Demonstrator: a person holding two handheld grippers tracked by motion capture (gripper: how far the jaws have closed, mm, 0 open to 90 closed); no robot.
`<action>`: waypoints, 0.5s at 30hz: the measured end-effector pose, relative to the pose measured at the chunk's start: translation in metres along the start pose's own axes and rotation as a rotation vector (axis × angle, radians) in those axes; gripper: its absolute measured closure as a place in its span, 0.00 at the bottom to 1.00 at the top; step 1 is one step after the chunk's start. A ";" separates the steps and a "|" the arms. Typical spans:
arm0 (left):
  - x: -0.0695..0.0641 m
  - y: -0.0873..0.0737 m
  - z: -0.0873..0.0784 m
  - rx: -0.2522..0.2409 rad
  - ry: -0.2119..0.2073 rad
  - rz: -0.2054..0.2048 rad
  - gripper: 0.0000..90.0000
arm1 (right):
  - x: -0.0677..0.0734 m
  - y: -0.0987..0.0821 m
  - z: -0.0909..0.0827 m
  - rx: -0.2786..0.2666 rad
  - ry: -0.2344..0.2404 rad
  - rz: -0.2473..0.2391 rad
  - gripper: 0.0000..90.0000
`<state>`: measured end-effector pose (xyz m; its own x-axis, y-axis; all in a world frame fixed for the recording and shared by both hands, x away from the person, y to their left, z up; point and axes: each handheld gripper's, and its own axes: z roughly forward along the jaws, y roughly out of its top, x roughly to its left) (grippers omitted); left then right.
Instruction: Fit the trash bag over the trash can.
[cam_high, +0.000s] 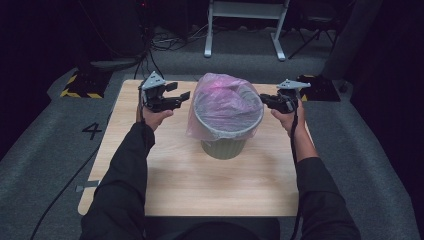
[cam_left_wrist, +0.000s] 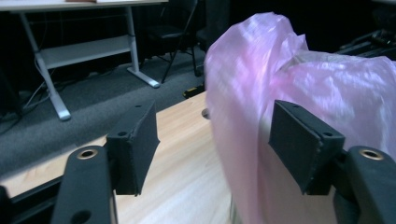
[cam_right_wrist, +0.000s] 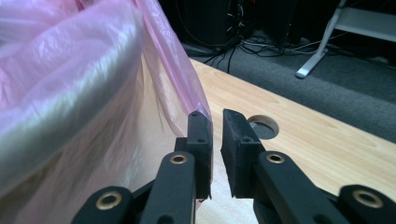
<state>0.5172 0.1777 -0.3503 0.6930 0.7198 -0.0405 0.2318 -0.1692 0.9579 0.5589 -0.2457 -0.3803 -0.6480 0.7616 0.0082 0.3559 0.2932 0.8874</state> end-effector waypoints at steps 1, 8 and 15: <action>-0.003 0.005 0.006 0.001 -0.004 0.012 0.34 | 0.000 0.002 -0.001 -0.003 -0.001 -0.006 0.91; -0.015 0.027 0.034 0.020 -0.028 0.043 0.38 | 0.006 0.011 -0.003 -0.001 -0.013 -0.058 0.89; -0.007 0.028 0.058 0.086 0.033 0.065 0.89 | 0.008 0.015 -0.001 0.000 -0.006 -0.069 0.90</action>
<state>0.5577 0.1289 -0.3396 0.6861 0.7268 0.0312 0.2458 -0.2719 0.9304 0.5582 -0.2353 -0.3662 -0.6665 0.7434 -0.0555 0.3105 0.3446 0.8859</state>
